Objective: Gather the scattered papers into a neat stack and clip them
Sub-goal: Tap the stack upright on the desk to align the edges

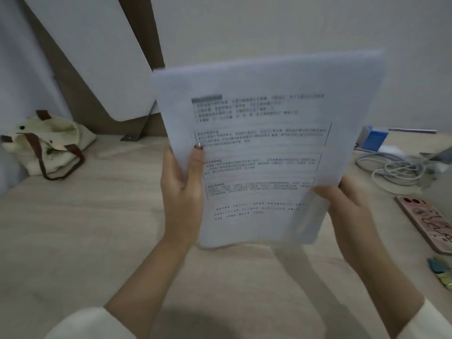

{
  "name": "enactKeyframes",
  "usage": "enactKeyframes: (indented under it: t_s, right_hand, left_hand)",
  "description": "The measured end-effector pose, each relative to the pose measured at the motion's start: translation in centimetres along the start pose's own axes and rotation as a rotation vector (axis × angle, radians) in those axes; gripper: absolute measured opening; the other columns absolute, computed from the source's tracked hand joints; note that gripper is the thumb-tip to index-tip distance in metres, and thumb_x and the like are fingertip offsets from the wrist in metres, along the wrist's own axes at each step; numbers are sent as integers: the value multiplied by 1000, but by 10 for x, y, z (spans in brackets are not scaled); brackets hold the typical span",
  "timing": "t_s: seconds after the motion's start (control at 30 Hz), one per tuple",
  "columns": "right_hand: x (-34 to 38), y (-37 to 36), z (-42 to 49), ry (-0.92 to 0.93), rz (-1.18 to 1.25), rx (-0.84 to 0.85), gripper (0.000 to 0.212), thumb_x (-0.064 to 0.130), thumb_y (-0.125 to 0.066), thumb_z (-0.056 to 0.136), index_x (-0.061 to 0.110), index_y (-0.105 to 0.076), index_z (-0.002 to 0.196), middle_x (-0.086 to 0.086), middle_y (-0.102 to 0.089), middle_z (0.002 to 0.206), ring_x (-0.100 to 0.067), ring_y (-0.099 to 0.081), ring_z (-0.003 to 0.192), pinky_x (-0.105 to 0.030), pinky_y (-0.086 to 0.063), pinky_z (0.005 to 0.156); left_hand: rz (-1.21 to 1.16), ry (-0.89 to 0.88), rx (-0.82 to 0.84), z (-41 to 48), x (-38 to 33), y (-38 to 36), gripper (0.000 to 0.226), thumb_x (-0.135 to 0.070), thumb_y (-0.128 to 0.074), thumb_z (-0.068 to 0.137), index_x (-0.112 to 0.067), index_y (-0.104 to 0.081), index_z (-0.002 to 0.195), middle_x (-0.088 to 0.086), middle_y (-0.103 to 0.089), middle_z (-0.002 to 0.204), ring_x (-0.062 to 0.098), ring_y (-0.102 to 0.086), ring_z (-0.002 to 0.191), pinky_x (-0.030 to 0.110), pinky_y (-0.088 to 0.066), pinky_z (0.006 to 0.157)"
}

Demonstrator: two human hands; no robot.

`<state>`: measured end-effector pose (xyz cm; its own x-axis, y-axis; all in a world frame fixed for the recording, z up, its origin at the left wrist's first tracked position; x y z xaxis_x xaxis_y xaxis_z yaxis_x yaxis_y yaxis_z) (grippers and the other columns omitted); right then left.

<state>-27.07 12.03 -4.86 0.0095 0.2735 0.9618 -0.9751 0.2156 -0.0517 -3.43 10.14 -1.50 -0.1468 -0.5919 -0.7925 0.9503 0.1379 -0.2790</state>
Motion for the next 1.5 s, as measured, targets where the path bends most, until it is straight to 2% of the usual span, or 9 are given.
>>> enactKeyframes:
  t_s: [0.17, 0.43, 0.7, 0.8, 1.0, 1.1, 1.27, 1.37, 1.5]
  right_hand:
    - [-31, 3, -12, -49, -2, -92, 43, -1, -40, 89, 32, -65, 101, 11, -70, 107, -18, -58, 112, -44, -44, 99]
    - [-45, 6, -20, -65, 14, -148, 40, -1, -36, 89, 25, -67, 92, 15, -71, 92, -15, -60, 102, -35, -45, 90]
    - [-51, 12, -21, -138, -56, -107, 42, 2, -36, 90, 28, -65, 104, 11, -69, 111, -10, -59, 110, -38, -44, 99]
    - [-45, 25, -22, -208, -152, -79, 43, 3, -35, 88, 32, -64, 100, 11, -68, 107, -14, -59, 108, -39, -45, 92]
    - [-67, 71, -39, -469, -247, -135, 34, 1, -37, 89, 18, -61, 107, -2, -69, 101, -21, -65, 90, -33, -51, 76]
    - [-92, 93, -54, -514, -406, -134, 32, 5, -38, 93, 23, -57, 111, 6, -67, 95, -10, -64, 82, -23, -47, 63]
    - [-92, 145, -69, -268, -736, -320, 28, 9, -45, 93, 16, -59, 116, 2, -62, 102, -17, -59, 98, -15, -41, 77]
    - [-80, 181, -71, -99, -1119, -438, 37, 19, -44, 85, 7, -59, 117, -15, -55, 123, -31, -45, 117, -33, -33, 97]
    - [-97, 217, -65, -223, -1349, -428, 43, 15, -53, 90, 3, -48, 131, -26, -34, 145, -42, -29, 133, -49, -24, 109]
  left_hand:
    - [109, 18, -5, -18, 21, 2, 23, -9, -32, 99, -20, -41, 81, -29, -59, 69, -10, -56, 67, 7, -44, 60]
    - [190, -22, 14, -23, 33, 7, 25, -10, -30, 98, -23, -37, 78, -29, -51, 66, -9, -46, 60, 6, -39, 58]
    - [225, 40, 12, -30, 41, 10, 20, -17, -34, 99, -25, -43, 83, -28, -59, 74, -8, -55, 69, 8, -44, 62]
    - [251, 143, 38, -30, 43, 3, 17, -25, -39, 98, -27, -48, 84, -24, -64, 78, -4, -61, 73, 12, -49, 62]
    - [339, 517, 280, -43, 106, -20, 26, -30, -51, 93, -6, -53, 85, 17, -69, 85, 35, -64, 74, 35, -45, 65]
    - [429, 614, 374, -64, 145, -35, 28, -29, -52, 91, -3, -52, 82, 23, -65, 82, 28, -57, 67, 35, -40, 63]
    - [618, 623, 451, -81, 175, -48, 31, -32, -48, 92, -13, -38, 69, 5, -47, 66, 20, -42, 61, 33, -32, 58]
    - [675, 570, 455, -78, 175, -51, 31, -30, -47, 93, -13, -39, 68, 2, -47, 64, 19, -41, 58, 32, -31, 56]
    - [723, 533, 481, -74, 178, -54, 33, -31, -47, 92, -1, -50, 81, 12, -60, 73, 28, -51, 63, 31, -35, 57]
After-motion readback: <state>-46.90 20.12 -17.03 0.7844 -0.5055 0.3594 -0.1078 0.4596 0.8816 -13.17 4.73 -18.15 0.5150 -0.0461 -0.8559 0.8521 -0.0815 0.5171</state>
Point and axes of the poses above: each hand's wrist, its own z-axis towards the middle knuckle, its own y-axis out of the back of the hand, x = y × z, the point moved 7 cm from there along z, towards the middle knuckle
